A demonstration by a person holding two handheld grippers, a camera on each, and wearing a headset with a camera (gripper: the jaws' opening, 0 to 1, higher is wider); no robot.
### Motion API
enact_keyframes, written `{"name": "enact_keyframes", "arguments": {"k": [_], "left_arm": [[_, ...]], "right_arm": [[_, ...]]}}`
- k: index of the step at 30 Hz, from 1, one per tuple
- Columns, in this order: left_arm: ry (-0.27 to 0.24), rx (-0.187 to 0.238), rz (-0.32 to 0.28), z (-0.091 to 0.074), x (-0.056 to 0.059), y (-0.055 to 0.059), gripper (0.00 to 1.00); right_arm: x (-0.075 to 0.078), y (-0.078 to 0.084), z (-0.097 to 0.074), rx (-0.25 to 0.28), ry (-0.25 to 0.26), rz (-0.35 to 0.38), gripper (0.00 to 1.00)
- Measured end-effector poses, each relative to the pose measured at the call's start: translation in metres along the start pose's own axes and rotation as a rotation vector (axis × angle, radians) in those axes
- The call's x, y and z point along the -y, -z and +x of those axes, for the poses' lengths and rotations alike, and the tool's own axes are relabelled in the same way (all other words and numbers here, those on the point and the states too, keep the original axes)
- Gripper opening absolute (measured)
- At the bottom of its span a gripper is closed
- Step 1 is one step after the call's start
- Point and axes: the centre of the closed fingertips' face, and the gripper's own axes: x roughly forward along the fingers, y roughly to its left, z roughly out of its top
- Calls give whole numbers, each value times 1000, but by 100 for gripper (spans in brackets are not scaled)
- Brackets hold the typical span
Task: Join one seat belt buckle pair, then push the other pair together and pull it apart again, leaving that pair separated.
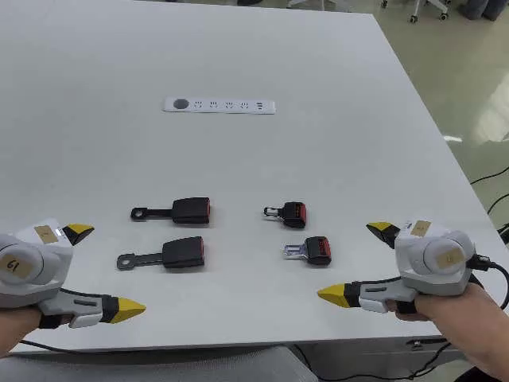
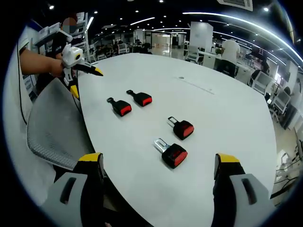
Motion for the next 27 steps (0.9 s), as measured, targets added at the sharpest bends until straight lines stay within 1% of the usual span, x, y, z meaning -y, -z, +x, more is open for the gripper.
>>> {"name": "enact_keyframes", "arguments": {"k": [4, 7, 14, 22, 24, 25, 27], "left_arm": [[-2, -1, -1, 0, 0, 1, 99], [-9, 0, -4, -1, -3, 1, 99], [-10, -3, -4, -1, -4, 1, 98], [-3, -14, 0, 1, -5, 8, 98], [-2, -17, 3, 1, -5, 9, 98], [2, -14, 12, 1, -5, 8, 98], [9, -12, 24, 3, -4, 8, 96]], "right_arm": [[1, -1, 1, -6, -5, -11, 92], [1, -1, 2, -16, -8, -29, 91], [-2, -3, 6, -17, -22, -30, 91], [-4, 0, 9, -27, -34, -38, 90], [-4, 0, 9, -30, -40, -39, 88], [-3, 3, 9, -54, -40, -61, 87], [-4, 2, 9, -53, -46, -60, 86]]}}
